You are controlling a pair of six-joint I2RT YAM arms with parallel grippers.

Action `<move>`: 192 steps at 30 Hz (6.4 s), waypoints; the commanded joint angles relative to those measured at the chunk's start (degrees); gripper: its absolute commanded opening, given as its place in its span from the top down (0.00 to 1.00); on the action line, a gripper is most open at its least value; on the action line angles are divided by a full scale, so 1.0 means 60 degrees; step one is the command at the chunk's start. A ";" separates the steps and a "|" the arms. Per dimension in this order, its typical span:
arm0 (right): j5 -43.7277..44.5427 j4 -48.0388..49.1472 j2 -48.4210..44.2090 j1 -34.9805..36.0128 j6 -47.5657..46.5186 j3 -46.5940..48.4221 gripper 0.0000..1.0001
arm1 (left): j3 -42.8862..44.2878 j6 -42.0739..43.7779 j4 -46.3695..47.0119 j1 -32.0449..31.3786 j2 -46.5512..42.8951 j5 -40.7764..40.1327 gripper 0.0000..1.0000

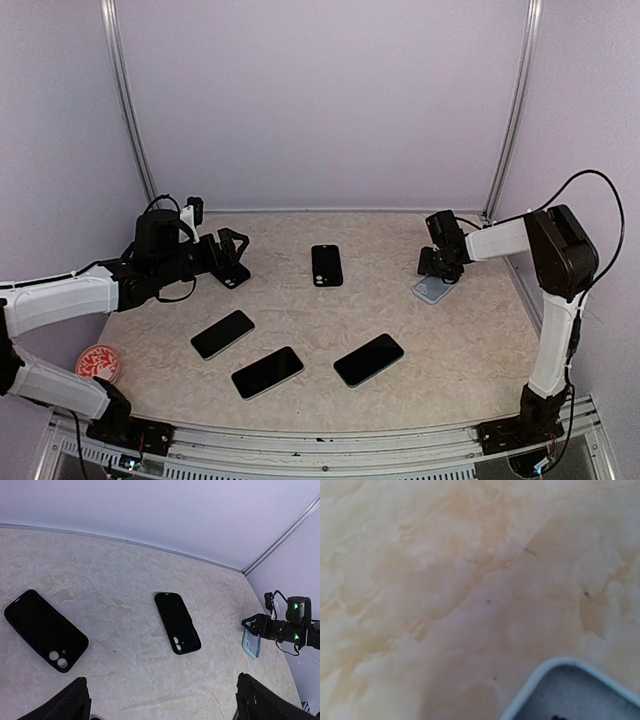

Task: Put the phone into the phone case
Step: Move the phone case to the center of the board, then move the phone to the center of the board.

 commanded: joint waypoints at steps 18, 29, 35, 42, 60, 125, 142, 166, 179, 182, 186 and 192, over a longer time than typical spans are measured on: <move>-0.0139 -0.0195 0.0658 0.0494 -0.0121 0.0694 0.71 | -0.0497 -0.0156 0.0544 -0.0061 -0.0131 0.0034 0.01; -0.0470 -0.0488 0.0742 0.1009 -0.0974 0.1066 0.91 | -0.0688 -0.0259 0.0707 -0.0061 -0.0166 0.0034 0.01; -0.0741 -0.0654 0.0654 0.1254 -0.1671 0.1232 1.00 | -0.0773 -0.0288 0.0763 -0.0061 -0.0195 0.0272 0.01; -0.1260 -0.0744 0.0491 0.1685 -0.3950 0.1447 1.00 | -0.0872 -0.0348 0.0826 -0.0061 -0.0196 0.0285 0.01; -0.2518 -0.1569 -0.0922 0.2551 -0.8569 0.0229 1.00 | -0.0954 -0.0420 0.0898 -0.0061 -0.0225 0.0442 0.01; 0.3289 -0.4358 -0.1422 0.2313 -0.4647 -0.1267 0.08 | 0.0320 -0.0256 0.0680 -0.0812 0.0948 -0.0487 0.01; 0.2303 -0.3165 -0.1025 0.2688 -0.5312 -0.0815 0.06 | -0.1060 0.0130 0.2439 -0.0838 0.0333 -0.0316 0.01; -0.2000 -0.1459 -0.5233 0.2691 -0.3323 -0.3087 0.01 | 0.2781 0.4940 -0.0605 -0.4849 0.4082 0.1407 0.01; -0.2784 -0.0792 -0.6437 0.2659 -0.3530 -0.3772 0.00 | 0.4141 0.5479 -0.1400 -0.5566 0.6137 0.1300 0.01; -0.2742 -0.0795 -0.6406 0.2633 -0.3500 -0.3769 0.01 | 0.4459 0.5614 -0.1855 -0.5723 0.6440 0.1054 0.01; -0.2639 -0.0800 -0.6439 0.2597 -0.3439 -0.3772 0.00 | 0.4922 0.5743 -0.2203 -0.5884 0.6933 0.0729 0.01; -0.2427 -0.0785 -0.6578 0.2417 -0.3306 -0.3816 0.00 | 0.5177 0.6015 -0.2513 -0.6192 0.7330 0.0256 0.01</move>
